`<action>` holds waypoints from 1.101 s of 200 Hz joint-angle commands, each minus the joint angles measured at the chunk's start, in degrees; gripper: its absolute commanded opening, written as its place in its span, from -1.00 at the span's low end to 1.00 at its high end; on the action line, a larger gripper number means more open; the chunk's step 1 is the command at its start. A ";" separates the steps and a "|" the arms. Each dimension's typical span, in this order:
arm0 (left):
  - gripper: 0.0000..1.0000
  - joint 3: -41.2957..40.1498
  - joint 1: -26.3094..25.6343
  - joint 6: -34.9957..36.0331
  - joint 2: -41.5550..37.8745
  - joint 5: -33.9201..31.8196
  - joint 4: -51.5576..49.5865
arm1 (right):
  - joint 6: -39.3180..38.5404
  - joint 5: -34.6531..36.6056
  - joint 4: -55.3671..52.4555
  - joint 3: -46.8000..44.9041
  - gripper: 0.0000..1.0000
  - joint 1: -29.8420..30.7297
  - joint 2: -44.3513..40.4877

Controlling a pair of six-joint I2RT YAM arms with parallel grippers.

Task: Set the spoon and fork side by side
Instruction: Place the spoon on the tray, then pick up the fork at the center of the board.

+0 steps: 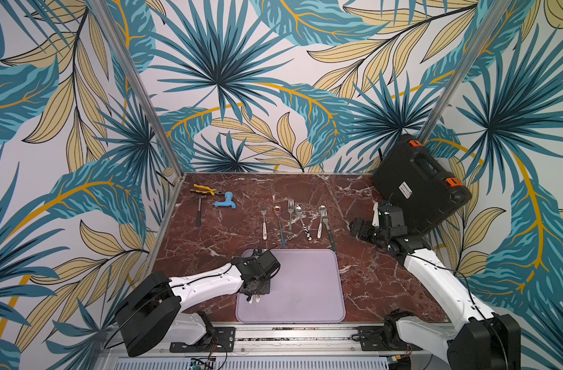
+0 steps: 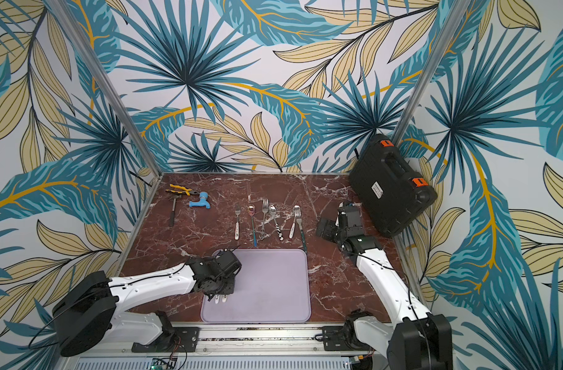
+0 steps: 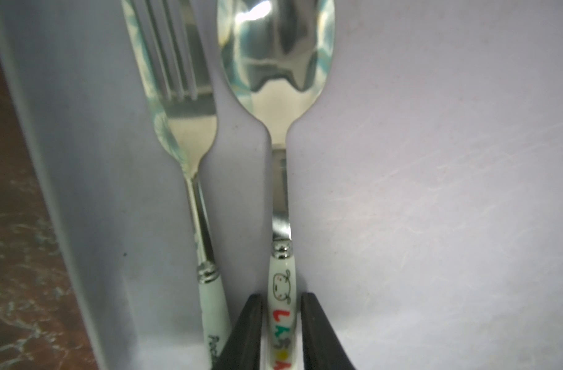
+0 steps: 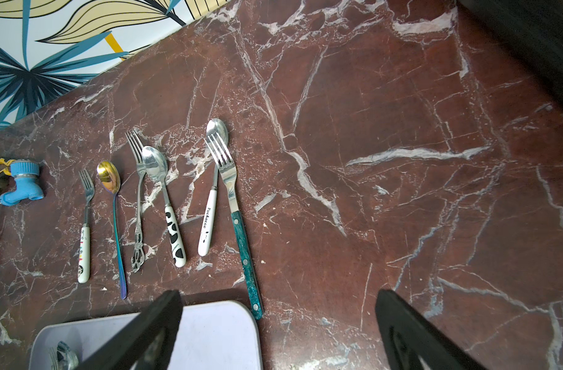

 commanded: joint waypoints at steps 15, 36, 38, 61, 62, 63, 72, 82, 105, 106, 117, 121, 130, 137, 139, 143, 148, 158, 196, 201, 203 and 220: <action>-0.21 3.66 -0.16 1.09 -3.29 -2.22 -4.52 | -0.13 0.58 -0.58 0.47 0.99 0.05 -0.27; -0.10 7.13 -0.08 2.22 -4.93 -3.94 -7.64 | -0.14 0.51 -0.43 0.52 0.99 0.05 -0.11; -0.09 7.37 -0.01 2.34 -5.01 -4.08 -7.97 | -0.12 0.55 -0.42 0.54 0.99 0.05 -0.11; -0.04 11.65 0.81 4.17 -6.66 -5.34 -10.37 | -0.26 0.50 -0.45 0.55 0.99 0.05 -0.09; -0.04 11.82 0.90 4.29 -6.76 -5.31 -10.44 | -0.23 0.50 -0.48 0.59 0.99 0.05 -0.10; -0.04 11.94 0.94 4.35 -6.85 -5.29 -10.48 | -0.17 0.50 -0.45 0.57 0.99 0.05 -0.14; -0.02 13.24 1.68 5.25 -7.35 -5.44 -10.81 | -0.22 0.50 -0.46 0.55 0.99 0.05 -0.16; -0.01 14.50 2.52 6.20 -7.59 -5.53 -11.03 | -0.21 0.56 -0.40 0.55 0.99 0.06 -0.14; 0.01 16.96 4.89 8.71 -7.56 -5.28 -10.74 | -0.20 0.41 -0.24 0.55 0.99 0.05 -0.10; 0.01 17.02 4.96 8.80 -7.51 -5.28 -10.71 | -0.20 0.41 -0.24 0.55 0.99 0.05 -0.10; 0.02 17.75 5.99 9.85 -7.06 -5.31 -9.95 | -0.27 0.41 -0.41 0.55 0.99 0.05 -0.09; 0.02 17.87 6.20 10.19 -6.84 -5.22 -9.44 | -0.28 0.41 -0.42 0.55 0.99 0.09 -0.05; 0.02 18.09 6.69 10.79 -6.15 -5.36 -8.22 | -0.24 0.54 -0.30 0.46 0.99 0.03 -0.07; 0.02 18.09 7.19 11.16 -5.47 -5.29 -7.00 | -0.24 0.50 -0.33 0.46 0.99 0.08 -0.09; 0.02 18.13 7.30 11.35 -5.28 -5.23 -6.69 | -0.21 0.52 -0.28 0.46 0.99 0.04 -0.06; 0.02 18.26 7.60 11.58 -4.79 -5.19 -6.10 | -0.24 0.54 -0.32 0.46 0.99 0.05 -0.01; 0.02 18.47 8.03 11.97 -4.16 -5.07 -5.44 | -0.12 0.52 -0.35 0.46 0.99 0.06 0.06; 0.02 19.19 8.91 12.65 -2.74 -4.66 -4.10 | -0.14 0.50 -0.40 0.46 0.99 0.05 0.16; 0.01 23.98 13.38 16.65 5.35 -2.09 -0.04 | -0.19 0.52 -0.50 0.49 0.99 0.06 0.51; 0.00 24.95 14.10 17.19 6.75 -1.36 0.11 | -0.14 0.54 -0.55 0.50 0.99 0.12 0.51; 0.00 25.31 14.41 17.36 7.29 -1.09 0.12 | -0.12 0.58 -0.56 0.54 0.99 0.07 0.51; -0.01 28.35 16.08 19.05 11.79 -0.27 0.62 | -0.19 0.56 -0.66 0.56 0.99 0.05 0.42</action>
